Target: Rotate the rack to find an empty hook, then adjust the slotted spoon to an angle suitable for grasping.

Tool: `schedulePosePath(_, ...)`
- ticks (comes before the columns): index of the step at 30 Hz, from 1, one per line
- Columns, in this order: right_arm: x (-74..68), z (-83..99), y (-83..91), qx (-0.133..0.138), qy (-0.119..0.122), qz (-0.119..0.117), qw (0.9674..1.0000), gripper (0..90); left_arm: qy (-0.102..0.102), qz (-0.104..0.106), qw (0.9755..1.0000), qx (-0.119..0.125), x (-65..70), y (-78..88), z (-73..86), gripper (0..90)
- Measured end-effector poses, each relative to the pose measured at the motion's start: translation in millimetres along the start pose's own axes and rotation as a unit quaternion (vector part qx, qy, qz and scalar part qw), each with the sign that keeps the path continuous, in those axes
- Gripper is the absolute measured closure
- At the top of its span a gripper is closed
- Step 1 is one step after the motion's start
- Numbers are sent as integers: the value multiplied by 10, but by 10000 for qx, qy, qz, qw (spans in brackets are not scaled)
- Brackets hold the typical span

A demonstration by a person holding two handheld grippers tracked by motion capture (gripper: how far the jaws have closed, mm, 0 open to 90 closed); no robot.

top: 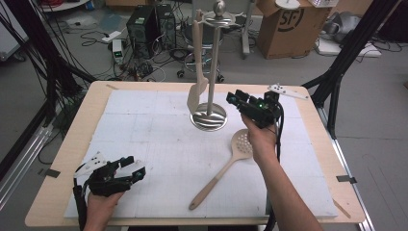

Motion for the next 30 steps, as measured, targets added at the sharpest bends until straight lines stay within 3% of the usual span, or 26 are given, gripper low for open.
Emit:
schedulePosePath(5,70,288,-37,-483,21,38,9988,737,-9,14,10000,-24,2,-14,1,246)
schedulePosePath(10,114,523,-64,-850,44,23,9964,877,-24,29,10000,-40,5,-23,3,246)
schedulePosePath(14,137,660,-81,-1102,99,24,9939,894,-42,29,10000,-77,10,-38,9,246)
schedulePosePath(19,229,875,-118,-1402,-46,39,9901,898,-56,28,10000,-62,17,-35,8,246)
schedulePosePath(23,326,1079,-145,-1753,-118,141,9843,897,-45,34,10000,-60,16,-40,8,245)
schedulePosePath(30,436,1374,-193,-2537,-494,91,9660,897,-71,48,9999,-104,20,-67,11,246)
Point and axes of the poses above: each handheld gripper's, and its own axes: y roughly backward along the jaws, z roughly out of its underside, x roughly to its right, the point moved 3 cm from there along -y, roughly forward along the jaws, and after that the axes turned 3 degrees about -x, right-handed, at the moved point
